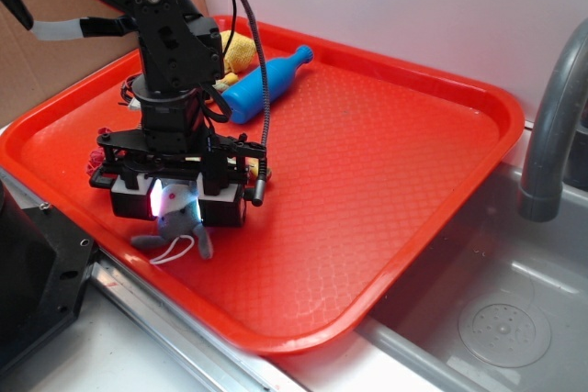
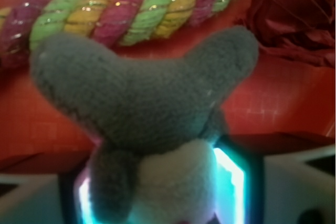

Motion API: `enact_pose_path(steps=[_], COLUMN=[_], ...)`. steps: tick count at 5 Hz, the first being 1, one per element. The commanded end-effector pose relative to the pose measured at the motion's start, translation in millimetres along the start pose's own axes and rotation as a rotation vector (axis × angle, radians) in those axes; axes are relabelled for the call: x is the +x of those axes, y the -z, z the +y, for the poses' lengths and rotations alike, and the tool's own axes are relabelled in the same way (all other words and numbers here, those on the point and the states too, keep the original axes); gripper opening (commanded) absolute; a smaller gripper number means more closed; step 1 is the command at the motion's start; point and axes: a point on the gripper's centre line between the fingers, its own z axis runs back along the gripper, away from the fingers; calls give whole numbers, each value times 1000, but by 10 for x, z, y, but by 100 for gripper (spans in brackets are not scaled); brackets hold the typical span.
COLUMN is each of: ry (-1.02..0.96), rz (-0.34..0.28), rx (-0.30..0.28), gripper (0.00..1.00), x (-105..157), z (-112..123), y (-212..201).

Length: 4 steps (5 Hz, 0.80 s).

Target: Grab the gray animal.

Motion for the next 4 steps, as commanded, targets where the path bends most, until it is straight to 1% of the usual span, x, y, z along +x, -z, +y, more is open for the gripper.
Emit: enact_pose_path(steps=[1,2,3,4], ry=[75,224,312,521], rz=[-9,-96,-134,-73], rx=[-12,-51,-93,-165], gripper=[0,0,0,0], x=[90,148,213,225], z=[11,8,31,75], y=[-260,-757,-1205,-1523])
